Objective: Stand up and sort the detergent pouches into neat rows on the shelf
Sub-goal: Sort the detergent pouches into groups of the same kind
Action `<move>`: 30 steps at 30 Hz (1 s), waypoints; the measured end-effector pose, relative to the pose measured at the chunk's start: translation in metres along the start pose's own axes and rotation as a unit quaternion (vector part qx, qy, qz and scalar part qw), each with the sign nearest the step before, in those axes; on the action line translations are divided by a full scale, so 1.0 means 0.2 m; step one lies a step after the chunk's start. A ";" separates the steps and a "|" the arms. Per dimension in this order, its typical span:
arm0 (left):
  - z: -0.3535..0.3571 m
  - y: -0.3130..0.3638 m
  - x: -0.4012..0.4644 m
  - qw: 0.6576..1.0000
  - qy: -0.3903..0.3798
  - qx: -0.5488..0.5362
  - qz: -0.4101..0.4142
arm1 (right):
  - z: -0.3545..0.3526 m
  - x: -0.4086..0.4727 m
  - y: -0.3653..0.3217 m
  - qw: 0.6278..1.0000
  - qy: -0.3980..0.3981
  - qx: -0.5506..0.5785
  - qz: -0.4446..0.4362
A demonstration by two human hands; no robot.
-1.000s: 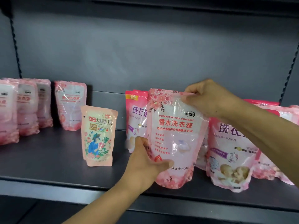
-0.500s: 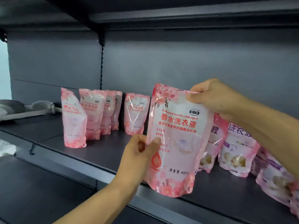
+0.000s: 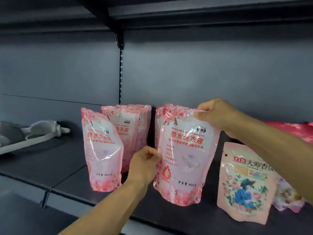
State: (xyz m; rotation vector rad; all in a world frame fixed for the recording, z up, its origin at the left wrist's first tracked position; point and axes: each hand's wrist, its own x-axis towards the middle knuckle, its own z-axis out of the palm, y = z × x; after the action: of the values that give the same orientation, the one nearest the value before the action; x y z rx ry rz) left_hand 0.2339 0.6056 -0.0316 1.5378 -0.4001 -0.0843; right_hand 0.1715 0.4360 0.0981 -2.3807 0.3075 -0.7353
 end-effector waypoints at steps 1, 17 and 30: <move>-0.01 -0.02 0.05 1.000 0.004 0.015 -0.004 | 0.03 0.04 0.00 1.000 0.003 -0.002 0.004; 0.15 -0.25 0.59 0.988 0.124 0.091 -0.012 | 0.28 0.52 0.08 0.991 -0.029 -0.128 -0.015; 0.18 -0.33 0.59 0.993 0.121 0.009 -0.007 | 0.31 0.61 0.13 0.990 -0.066 -0.118 -0.027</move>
State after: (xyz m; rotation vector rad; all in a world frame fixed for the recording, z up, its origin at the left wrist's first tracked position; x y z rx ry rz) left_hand 0.3463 0.5337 -0.0728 1.5476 -0.1983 0.0951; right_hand 0.3060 0.4003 0.0938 -2.6561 0.2886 -0.5881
